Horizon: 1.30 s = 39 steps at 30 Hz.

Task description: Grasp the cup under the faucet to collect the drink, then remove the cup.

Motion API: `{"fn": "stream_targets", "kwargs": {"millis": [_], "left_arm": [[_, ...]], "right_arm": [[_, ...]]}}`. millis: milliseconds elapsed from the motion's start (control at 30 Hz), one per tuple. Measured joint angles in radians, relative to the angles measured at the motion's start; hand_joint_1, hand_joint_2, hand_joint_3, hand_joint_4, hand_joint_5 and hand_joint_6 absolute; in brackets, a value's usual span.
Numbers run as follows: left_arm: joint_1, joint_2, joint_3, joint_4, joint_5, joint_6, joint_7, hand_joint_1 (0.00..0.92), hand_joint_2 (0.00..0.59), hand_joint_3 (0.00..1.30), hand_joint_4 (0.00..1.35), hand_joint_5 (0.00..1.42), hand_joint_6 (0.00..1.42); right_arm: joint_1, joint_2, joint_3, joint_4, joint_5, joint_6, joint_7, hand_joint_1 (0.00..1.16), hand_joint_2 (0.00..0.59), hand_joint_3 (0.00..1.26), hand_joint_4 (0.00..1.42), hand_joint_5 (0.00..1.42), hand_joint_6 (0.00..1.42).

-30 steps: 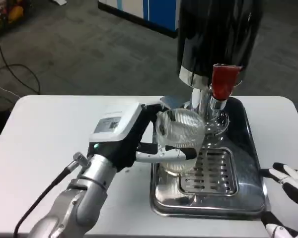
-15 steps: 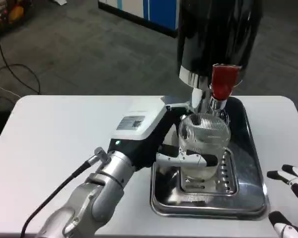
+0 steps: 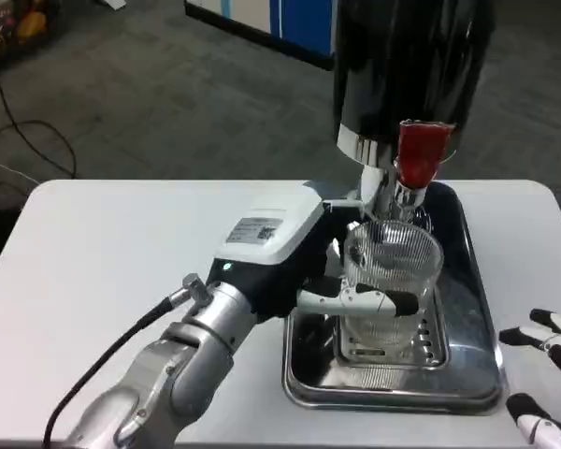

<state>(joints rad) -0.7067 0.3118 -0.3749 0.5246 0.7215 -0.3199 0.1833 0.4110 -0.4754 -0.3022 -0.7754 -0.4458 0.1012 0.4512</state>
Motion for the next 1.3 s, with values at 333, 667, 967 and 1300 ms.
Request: {"fn": "stream_targets", "kwargs": {"millis": [333,667,967,1300], "left_arm": [[0.023,0.030,0.004,-0.090,0.002,0.025,0.000,0.151,0.072,0.61,0.36,0.57,0.89],[0.081,0.058,0.038,-0.227,0.000,0.046,-0.002,0.135,0.073,0.53,0.29,0.50,0.83],[0.168,0.106,0.097,-0.354,-0.009,0.063,-0.024,0.138,0.076,0.52,0.28,0.50,0.83],[0.358,0.149,0.244,-0.626,-0.129,0.039,-0.068,0.095,0.100,0.53,0.42,0.59,0.92]], "right_arm": [[-0.015,-0.001,0.000,0.023,0.017,0.004,0.000,0.35,0.479,0.20,0.03,0.05,0.00],[-0.023,-0.005,-0.001,0.028,0.023,0.011,0.000,0.36,0.479,0.21,0.04,0.06,0.00],[-0.030,-0.008,-0.001,0.029,0.038,0.019,0.000,0.36,0.479,0.21,0.04,0.06,0.00],[-0.033,-0.009,0.005,0.028,0.039,0.029,0.000,0.37,0.479,0.22,0.05,0.06,0.00]]}}
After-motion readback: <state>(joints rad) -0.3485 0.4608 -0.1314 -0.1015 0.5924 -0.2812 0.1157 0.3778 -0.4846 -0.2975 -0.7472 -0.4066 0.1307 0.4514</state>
